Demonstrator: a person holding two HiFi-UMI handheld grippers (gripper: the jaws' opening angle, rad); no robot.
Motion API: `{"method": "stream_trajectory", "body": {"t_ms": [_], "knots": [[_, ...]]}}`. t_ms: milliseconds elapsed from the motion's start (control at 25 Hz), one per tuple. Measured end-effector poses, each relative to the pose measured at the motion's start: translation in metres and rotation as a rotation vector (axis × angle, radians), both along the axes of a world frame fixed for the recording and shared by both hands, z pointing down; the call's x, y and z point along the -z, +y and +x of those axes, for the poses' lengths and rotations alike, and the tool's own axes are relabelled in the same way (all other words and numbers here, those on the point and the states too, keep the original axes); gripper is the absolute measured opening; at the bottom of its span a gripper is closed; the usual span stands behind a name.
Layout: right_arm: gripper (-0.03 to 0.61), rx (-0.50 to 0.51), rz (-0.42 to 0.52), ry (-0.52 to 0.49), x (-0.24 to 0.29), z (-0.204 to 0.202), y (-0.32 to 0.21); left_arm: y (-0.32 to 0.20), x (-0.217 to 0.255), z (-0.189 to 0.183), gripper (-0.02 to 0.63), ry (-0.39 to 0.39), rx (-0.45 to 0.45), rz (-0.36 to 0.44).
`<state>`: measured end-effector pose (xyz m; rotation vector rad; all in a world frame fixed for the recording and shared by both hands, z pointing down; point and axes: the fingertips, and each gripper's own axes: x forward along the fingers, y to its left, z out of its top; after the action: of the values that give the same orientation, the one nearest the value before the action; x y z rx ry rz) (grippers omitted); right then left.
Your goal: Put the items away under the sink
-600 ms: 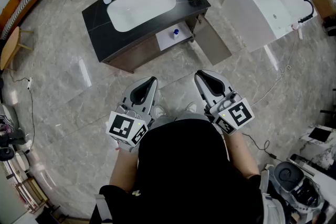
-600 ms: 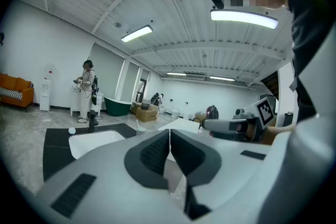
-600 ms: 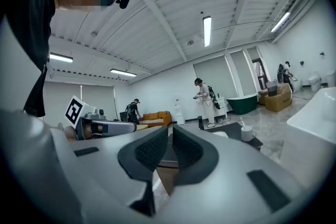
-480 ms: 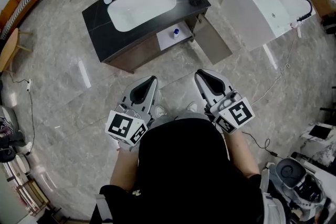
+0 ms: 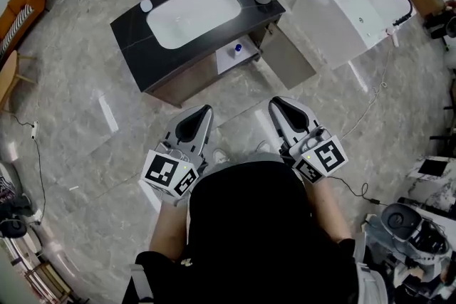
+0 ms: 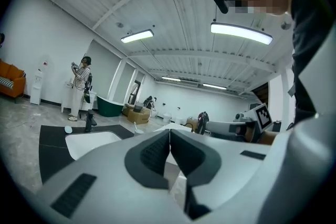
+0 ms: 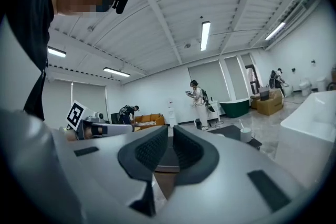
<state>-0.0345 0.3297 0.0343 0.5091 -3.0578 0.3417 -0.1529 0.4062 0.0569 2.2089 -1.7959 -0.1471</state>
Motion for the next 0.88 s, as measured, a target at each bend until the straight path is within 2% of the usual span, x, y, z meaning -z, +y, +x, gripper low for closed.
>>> {"method": "stream_trajectory", "body": {"t_ms": [240, 440, 880], "knots": [[0.046, -0.092, -0.025, 0.02, -0.006, -0.002, -0.012, 0.0, -0.013, -0.018, 0.023, 0.013, -0.022, -0.021], [0.046, -0.126, -0.038, 0.035, -0.017, 0.012, -0.048, -0.021, -0.026, -0.016, 0.023, 0.013, -0.01, -0.04], [0.046, -0.02, -0.075, 0.015, -0.031, 0.006, -0.157, -0.119, -0.031, -0.014, 0.023, -0.023, 0.082, -0.1]]}}
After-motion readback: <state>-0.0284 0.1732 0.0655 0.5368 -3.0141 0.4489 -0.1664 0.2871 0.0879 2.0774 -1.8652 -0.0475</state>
